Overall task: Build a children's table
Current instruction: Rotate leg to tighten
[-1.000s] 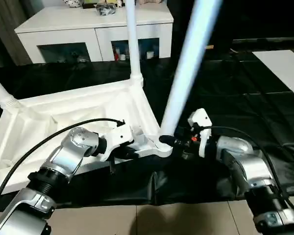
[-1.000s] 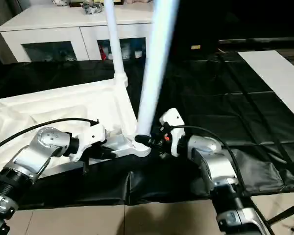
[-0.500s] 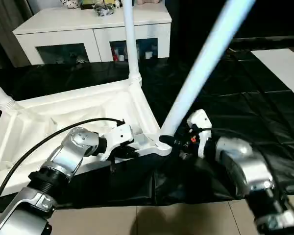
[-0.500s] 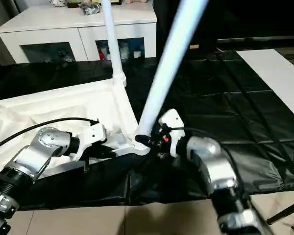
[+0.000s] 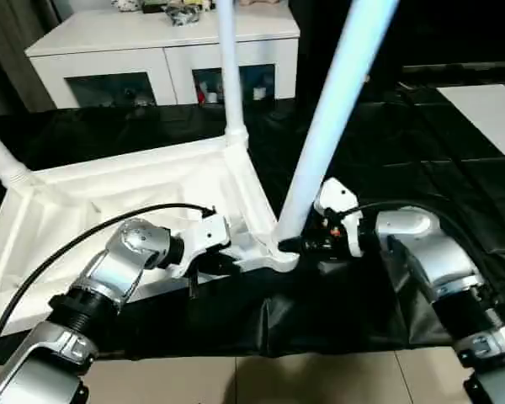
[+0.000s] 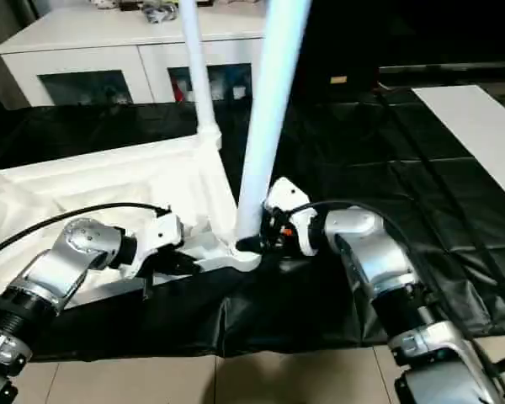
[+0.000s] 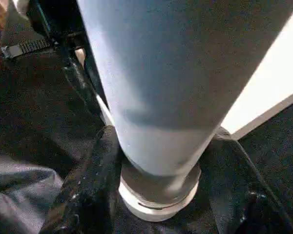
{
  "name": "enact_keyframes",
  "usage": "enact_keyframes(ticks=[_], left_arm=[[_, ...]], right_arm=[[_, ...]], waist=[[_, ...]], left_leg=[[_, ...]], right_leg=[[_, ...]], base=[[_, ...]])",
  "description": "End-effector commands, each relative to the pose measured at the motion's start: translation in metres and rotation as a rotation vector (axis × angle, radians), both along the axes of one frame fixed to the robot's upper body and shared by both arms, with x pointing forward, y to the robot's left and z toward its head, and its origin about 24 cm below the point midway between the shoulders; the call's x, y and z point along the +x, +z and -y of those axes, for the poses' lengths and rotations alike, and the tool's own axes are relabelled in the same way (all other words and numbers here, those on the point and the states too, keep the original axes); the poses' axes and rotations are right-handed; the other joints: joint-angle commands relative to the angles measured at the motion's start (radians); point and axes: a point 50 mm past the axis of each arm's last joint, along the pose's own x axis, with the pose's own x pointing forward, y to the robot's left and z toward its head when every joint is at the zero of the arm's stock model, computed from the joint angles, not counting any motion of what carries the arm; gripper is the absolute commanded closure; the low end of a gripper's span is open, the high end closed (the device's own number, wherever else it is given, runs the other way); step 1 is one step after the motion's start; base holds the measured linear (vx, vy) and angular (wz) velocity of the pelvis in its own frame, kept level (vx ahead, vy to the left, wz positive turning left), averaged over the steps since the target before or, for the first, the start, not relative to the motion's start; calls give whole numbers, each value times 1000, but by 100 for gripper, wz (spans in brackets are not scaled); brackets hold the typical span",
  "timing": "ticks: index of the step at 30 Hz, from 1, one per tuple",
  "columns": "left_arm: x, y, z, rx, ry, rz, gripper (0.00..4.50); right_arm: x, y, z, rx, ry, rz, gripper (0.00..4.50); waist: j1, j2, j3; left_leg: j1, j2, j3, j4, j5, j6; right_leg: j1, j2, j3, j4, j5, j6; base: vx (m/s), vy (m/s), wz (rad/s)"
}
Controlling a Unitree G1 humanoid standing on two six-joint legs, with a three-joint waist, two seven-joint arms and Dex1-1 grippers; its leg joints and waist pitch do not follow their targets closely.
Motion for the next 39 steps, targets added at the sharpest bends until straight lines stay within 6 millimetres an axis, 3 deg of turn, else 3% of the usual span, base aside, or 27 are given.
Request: enact_keyframes(ticks=[1, 5, 8, 9, 10, 16, 17, 20, 22, 29, 39], left_arm=[[4, 11, -7, 39, -25, 37, 450], [1, 10, -7, 52, -58, 3, 450], [0, 9, -7, 55, -62, 0, 450], [-1, 9, -7, 54, -64, -2, 450], [-1, 9, -7, 49, -66, -6, 450], [-5, 8, -5, 42, -71, -26, 450], [-6, 7, -6, 44, -74, -35, 450], [-7, 7, -7, 51, -79, -47, 450], [-8, 7, -8, 55, -82, -54, 450], [-10, 6, -10, 60, -83, -75, 450], [-8, 6, -11, 68, -57, -57, 450]], right_arm=[[-15, -53, 14, -169, -49, -215, 254], [-8, -55, 7, -173, -58, -203, 254], [-3, -52, 3, -166, -55, -199, 254], [-2, -51, 2, -168, -55, -192, 254], [3, -48, -1, -153, -71, -173, 254], [5, -52, -6, -156, -82, -217, 254], [3, -57, -4, -185, -88, -256, 254], [1, -62, -1, -209, -99, -307, 254], [0, -63, -1, -207, -104, -326, 254], [0, -66, 0, -248, -89, -354, 254], [-1, -67, -1, -255, -89, -341, 254]], waist=[[-1, -4, -59], [-15, -2, -53], [-20, -11, -51], [-22, -8, -50], [-25, -17, -51], [-40, -12, -48], [-42, -10, -47], [-46, -11, -47], [-46, -5, -47], [-48, -6, -52], [-50, -7, -48]], left_leg=[[-6, 53, -18, -86, -249, 53], [-5, 53, -25, -92, -335, 23], [0, 52, -26, -92, -362, 19], [1, 52, -26, -92, -365, 18], [-1, 52, -27, -92, -359, 21], [-4, 52, -32, -93, -392, 19], [1, 52, -32, -93, -405, 16], [1, 52, -33, -93, -417, 16], [0, 53, -34, -94, -420, 15], [-4, 57, -31, -98, -401, 10], [1, 55, -33, -99, -448, 2]], right_leg=[[54, -56, 58, -73, -322, -207], [52, -56, 54, -79, -421, -181], [49, -56, 55, -85, -466, -168], [48, -56, 55, -87, -485, -161], [47, -58, 56, -88, -499, -155], [44, -58, 52, -91, -548, -142], [40, -58, 53, -94, -562, -136], [39, -57, 53, -95, -572, -132], [40, -58, 53, -92, -565, -136], [45, -55, 57, -80, -436, -185], [38, -57, 57, -89, -520, -157]], base=[[0, 0, 0], [0, 0, 0], [0, 0, 0], [0, 0, 0], [0, 0, 0], [0, 0, 0], [0, 0, 0], [0, 0, 0], [0, 0, 0], [0, 0, 0], [0, 0, 0]])
